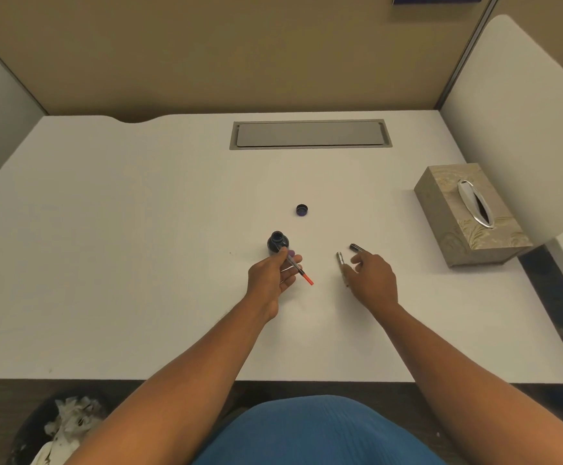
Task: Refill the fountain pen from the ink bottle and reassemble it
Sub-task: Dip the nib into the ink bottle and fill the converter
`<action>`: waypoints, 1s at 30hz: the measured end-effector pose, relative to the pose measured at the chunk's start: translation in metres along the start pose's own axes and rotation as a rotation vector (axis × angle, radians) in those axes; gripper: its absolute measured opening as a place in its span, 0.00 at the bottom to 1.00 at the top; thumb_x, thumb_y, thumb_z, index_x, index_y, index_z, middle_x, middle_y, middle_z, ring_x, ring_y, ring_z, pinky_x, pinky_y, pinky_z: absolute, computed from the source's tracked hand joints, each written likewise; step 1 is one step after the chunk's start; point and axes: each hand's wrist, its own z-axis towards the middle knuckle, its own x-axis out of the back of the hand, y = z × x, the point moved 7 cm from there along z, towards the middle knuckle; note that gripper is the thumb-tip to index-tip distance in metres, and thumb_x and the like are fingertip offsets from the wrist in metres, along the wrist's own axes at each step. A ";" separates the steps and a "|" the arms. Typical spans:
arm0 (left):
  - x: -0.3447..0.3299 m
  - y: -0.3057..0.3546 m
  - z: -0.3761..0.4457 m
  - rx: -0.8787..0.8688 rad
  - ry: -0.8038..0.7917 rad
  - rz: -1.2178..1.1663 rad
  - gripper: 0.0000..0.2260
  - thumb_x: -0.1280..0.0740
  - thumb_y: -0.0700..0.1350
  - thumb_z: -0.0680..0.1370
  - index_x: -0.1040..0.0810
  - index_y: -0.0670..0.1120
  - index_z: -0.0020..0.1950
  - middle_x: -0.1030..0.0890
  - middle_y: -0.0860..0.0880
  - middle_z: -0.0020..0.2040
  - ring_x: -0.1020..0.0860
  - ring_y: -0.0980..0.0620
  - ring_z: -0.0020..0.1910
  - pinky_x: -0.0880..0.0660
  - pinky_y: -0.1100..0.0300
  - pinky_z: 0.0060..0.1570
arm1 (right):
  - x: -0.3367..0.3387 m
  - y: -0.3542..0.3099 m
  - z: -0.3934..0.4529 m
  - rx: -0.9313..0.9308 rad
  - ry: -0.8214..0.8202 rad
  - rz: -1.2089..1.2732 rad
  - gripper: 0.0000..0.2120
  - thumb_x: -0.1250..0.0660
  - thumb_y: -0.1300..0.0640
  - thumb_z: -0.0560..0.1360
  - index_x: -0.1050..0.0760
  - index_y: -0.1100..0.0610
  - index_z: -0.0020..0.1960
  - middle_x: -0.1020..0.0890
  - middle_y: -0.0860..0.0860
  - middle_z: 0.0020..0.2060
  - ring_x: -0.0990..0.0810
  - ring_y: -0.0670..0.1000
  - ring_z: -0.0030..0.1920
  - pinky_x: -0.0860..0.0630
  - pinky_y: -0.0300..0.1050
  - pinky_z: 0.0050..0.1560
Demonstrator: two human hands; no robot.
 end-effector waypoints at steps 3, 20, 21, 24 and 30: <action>0.001 -0.001 -0.001 -0.005 0.014 -0.003 0.09 0.34 0.48 0.81 0.17 0.45 0.50 0.13 0.48 0.47 0.17 0.51 0.48 0.23 0.55 0.56 | -0.001 0.009 0.002 -0.029 -0.040 0.000 0.14 0.32 0.49 0.75 0.23 0.54 0.58 0.20 0.51 0.49 0.25 0.50 0.44 0.33 0.43 0.44; -0.010 0.016 -0.004 -0.005 0.063 -0.067 0.12 0.34 0.51 0.81 0.17 0.45 0.53 0.13 0.48 0.48 0.15 0.51 0.47 0.22 0.58 0.49 | 0.013 -0.090 -0.025 0.302 -0.220 0.434 0.05 0.29 0.54 0.75 0.16 0.53 0.49 0.14 0.47 0.39 0.21 0.39 0.35 0.28 0.31 0.35; -0.010 0.018 -0.003 0.012 0.043 -0.006 0.13 0.34 0.53 0.81 0.17 0.45 0.53 0.13 0.49 0.47 0.15 0.51 0.47 0.21 0.58 0.48 | 0.018 -0.093 -0.022 0.292 -0.185 0.431 0.05 0.29 0.54 0.75 0.16 0.53 0.48 0.15 0.47 0.38 0.21 0.40 0.34 0.29 0.29 0.33; 0.001 0.031 0.000 0.036 -0.035 0.231 0.16 0.34 0.55 0.80 0.17 0.43 0.53 0.12 0.48 0.47 0.16 0.52 0.41 0.23 0.62 0.39 | 0.029 -0.099 -0.008 0.265 -0.090 0.432 0.04 0.29 0.55 0.74 0.16 0.53 0.47 0.15 0.48 0.37 0.20 0.44 0.36 0.28 0.29 0.35; 0.037 0.086 0.018 -0.123 -0.120 0.415 0.07 0.33 0.47 0.80 0.17 0.46 0.51 0.13 0.49 0.48 0.18 0.51 0.41 0.26 0.63 0.38 | 0.030 -0.125 0.005 0.288 -0.076 0.392 0.06 0.30 0.54 0.76 0.15 0.52 0.48 0.15 0.51 0.39 0.19 0.49 0.40 0.26 0.39 0.41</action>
